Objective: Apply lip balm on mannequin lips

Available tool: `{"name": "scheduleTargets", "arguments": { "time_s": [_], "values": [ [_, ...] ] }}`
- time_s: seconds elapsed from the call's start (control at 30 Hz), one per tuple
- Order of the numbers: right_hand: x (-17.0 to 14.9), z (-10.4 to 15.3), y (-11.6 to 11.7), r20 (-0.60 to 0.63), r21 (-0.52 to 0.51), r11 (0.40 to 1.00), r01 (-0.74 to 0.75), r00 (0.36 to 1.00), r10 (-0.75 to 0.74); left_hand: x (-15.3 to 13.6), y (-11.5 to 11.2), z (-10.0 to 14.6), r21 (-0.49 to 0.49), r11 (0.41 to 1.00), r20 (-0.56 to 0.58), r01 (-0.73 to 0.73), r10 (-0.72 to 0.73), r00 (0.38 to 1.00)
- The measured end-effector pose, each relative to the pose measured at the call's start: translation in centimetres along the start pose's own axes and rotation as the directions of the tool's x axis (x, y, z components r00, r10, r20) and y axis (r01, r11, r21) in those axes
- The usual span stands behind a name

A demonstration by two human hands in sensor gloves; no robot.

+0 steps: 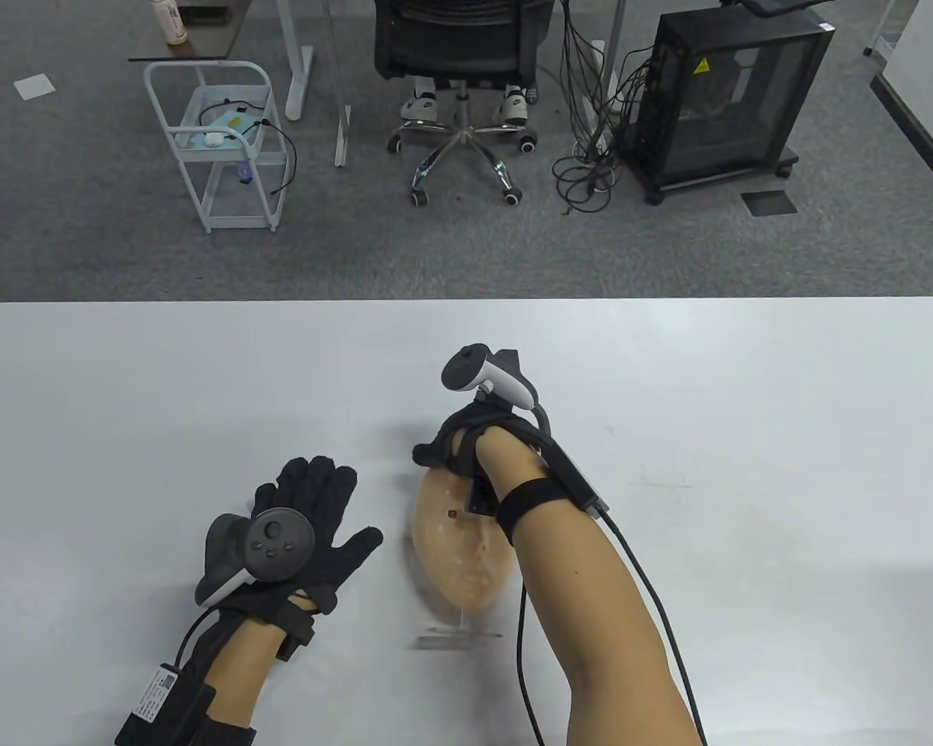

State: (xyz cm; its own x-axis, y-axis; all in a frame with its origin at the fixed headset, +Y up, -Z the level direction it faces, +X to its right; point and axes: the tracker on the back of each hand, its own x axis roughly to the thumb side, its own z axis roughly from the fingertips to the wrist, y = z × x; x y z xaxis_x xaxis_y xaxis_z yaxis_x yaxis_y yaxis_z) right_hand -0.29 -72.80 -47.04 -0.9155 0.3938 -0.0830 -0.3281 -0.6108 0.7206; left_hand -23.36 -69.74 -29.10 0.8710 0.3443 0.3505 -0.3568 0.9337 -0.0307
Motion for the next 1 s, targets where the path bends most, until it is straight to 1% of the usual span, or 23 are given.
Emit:
{"name": "scheduleTargets", "arguments": {
  "time_s": [0.1, 0.27, 0.37, 0.53, 0.83, 1.0],
  "values": [
    [0.4, -0.5, 0.8, -0.009, 0.014, 0.999, -0.036, 0.999, 0.036, 0.0, 0.0, 0.0, 0.003, 1.0, 0.0, -0.003, 0.003, 1.0],
    [0.7, -0.9, 1.2, -0.039, -0.035, 0.997, -0.063, 0.997, 0.061, 0.0, -0.1, 0.0, -0.002, 1.0, 0.002, 0.001, -0.001, 1.0],
    [0.6, -1.1, 1.4, -0.069, 0.001, 0.998, -0.062, 0.996, 0.062, 0.1, -0.1, 0.0, -0.001, 1.0, 0.004, 0.008, -0.008, 1.0],
    [0.8, -1.3, 1.7, -0.056, 0.024, 0.998, -0.06, 0.997, 0.061, 0.0, 0.0, 0.0, 0.003, 1.0, 0.003, -0.008, 0.008, 1.0],
    [1.5, -1.1, 1.9, -0.024, 0.003, 0.998, -0.064, 0.998, 0.064, 0.0, 0.0, 0.1, 0.005, 1.0, 0.003, -0.003, 0.003, 1.0],
    [1.7, -1.2, 2.1, -0.024, -0.014, 0.995, -0.103, 0.994, 0.102, 0.0, 0.0, 0.1, 0.002, 1.0, 0.003, -0.004, 0.004, 1.0]
  ]
}}
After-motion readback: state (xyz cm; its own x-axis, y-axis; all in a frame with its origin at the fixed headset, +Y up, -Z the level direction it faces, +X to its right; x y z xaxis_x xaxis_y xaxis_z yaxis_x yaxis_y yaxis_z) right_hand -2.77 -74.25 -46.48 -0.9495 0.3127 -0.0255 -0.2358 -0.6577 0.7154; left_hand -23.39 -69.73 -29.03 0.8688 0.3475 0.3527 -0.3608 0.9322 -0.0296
